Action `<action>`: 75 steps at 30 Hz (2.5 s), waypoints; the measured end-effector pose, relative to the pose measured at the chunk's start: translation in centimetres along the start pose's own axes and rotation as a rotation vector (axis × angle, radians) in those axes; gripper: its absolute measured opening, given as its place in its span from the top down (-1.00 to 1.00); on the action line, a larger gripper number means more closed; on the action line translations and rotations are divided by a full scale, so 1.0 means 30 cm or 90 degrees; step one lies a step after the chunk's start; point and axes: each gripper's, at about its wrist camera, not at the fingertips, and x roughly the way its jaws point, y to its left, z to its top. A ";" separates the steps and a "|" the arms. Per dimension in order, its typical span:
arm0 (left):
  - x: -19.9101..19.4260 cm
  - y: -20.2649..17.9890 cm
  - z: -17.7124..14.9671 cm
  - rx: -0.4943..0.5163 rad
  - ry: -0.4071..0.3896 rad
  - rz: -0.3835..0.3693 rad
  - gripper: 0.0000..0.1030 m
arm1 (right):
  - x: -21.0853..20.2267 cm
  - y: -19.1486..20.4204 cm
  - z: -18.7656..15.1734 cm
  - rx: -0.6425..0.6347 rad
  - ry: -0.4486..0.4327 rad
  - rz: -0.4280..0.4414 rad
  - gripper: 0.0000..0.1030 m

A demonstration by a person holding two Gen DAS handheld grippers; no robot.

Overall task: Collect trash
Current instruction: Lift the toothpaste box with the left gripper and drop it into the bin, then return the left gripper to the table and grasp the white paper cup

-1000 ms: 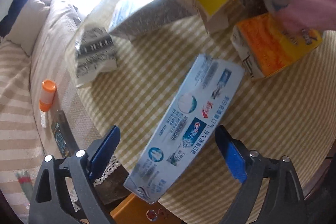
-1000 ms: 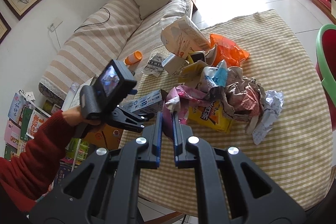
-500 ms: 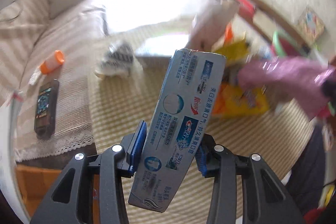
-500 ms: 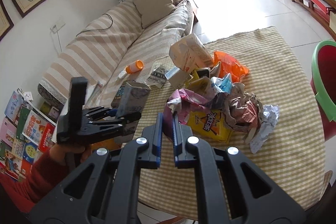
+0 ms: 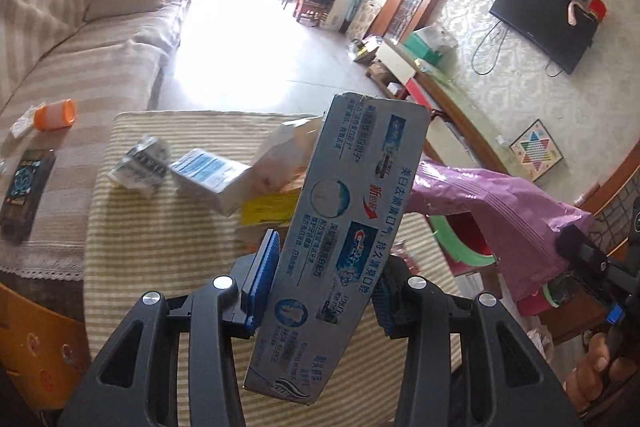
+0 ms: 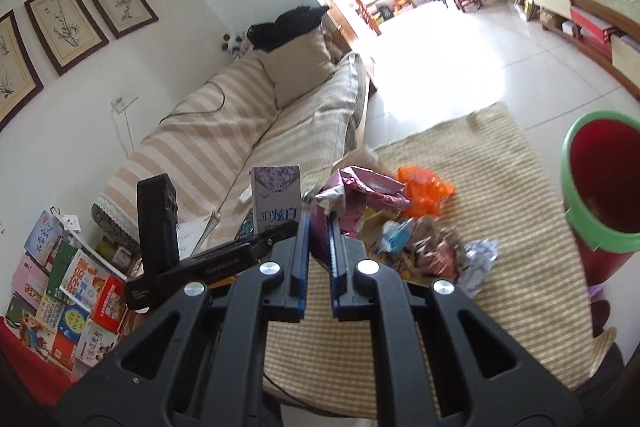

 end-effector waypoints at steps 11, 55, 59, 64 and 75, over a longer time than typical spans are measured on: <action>0.086 -0.251 0.044 0.044 0.015 -0.082 0.22 | -0.152 -0.301 0.047 0.053 -0.079 -0.171 0.83; 0.608 -0.908 0.140 0.211 0.048 -0.176 -0.47 | -0.421 -0.695 -0.125 0.197 -0.174 -0.483 -0.44; 0.469 -0.820 0.103 0.211 0.015 -0.163 -0.47 | -0.374 -0.655 -0.115 0.183 -0.157 -0.470 -0.44; 0.304 -0.650 0.088 0.192 -0.024 -0.123 -0.47 | -0.299 -0.572 -0.095 0.148 -0.134 -0.450 -0.44; 0.097 -0.004 0.174 0.029 -0.083 0.145 -0.46 | -0.072 -0.314 -0.048 0.033 -0.056 -0.371 -0.44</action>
